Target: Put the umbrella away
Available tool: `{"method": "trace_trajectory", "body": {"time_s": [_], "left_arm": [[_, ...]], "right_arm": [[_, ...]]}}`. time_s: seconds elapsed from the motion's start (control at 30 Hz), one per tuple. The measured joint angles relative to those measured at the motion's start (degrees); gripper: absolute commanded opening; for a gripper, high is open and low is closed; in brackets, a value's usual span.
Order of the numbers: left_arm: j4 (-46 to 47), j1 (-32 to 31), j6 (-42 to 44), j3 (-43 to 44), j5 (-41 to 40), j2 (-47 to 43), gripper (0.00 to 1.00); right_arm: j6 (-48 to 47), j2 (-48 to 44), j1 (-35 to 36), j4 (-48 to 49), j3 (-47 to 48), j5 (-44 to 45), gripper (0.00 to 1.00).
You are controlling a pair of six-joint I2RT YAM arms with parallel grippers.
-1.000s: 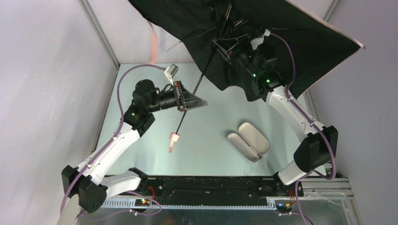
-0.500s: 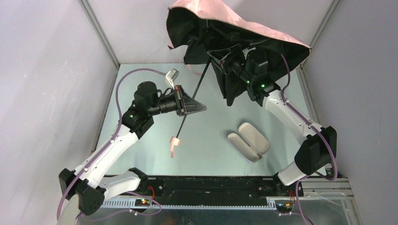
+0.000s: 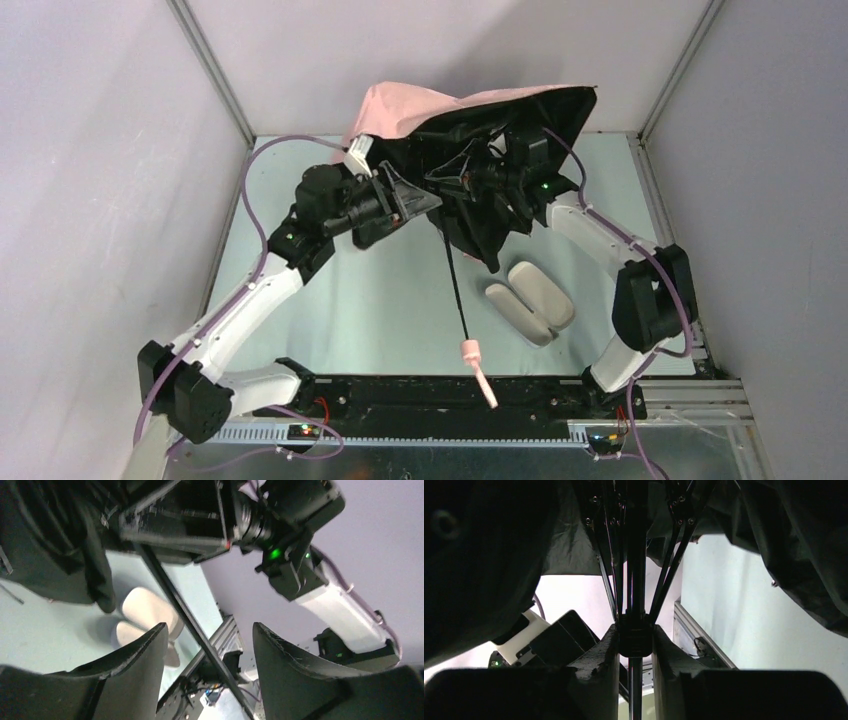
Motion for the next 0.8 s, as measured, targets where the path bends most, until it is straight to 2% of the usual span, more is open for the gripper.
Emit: {"method": "trace_trajectory", "body": {"time_s": [0.1, 0.27, 0.47, 0.63, 0.67, 0.7, 0.73, 0.77, 0.8], "left_arm": [[-2.6, 0.0, 0.5, -2.2, 0.0, -0.5, 0.73], [-9.9, 0.0, 1.3, -6.6, 0.0, -0.7, 0.89], [-15.9, -0.3, 1.3, -7.2, -0.3, -2.5, 0.89], [-17.9, -0.4, 1.2, -7.2, 0.2, -2.9, 0.89], [-18.1, -0.4, 1.1, -7.2, 0.2, -3.0, 0.86], [-18.4, -0.4, 1.0, -7.3, 0.2, -3.2, 0.72], [-18.6, -0.4, 0.8, -7.3, 0.1, -3.7, 0.62], [-18.8, -0.4, 0.5, -7.4, 0.1, -4.3, 0.41], [-18.8, -0.4, 0.4, -7.6, -0.1, -5.0, 0.29]], "right_arm": [[-0.6, 2.7, -1.3, 0.8, 0.0, -2.8, 0.0], [-1.2, 5.4, -2.1, 2.7, 0.0, -1.5, 0.0], [-0.8, 8.5, -0.2, 9.9, 0.5, 2.7, 0.0], [-1.1, 14.4, 1.7, 14.1, 5.0, 7.6, 0.0], [-1.3, 15.1, 2.0, 14.4, 5.5, 8.3, 0.0], [-1.6, 15.9, 2.3, 14.5, 6.3, 9.2, 0.0], [-1.7, 16.5, 2.6, 14.6, 7.0, 9.8, 0.0], [-1.9, 17.0, 2.8, 14.8, 7.6, 10.3, 0.0], [-1.9, 17.4, 3.0, 15.1, 8.1, 10.6, 0.0]]}}
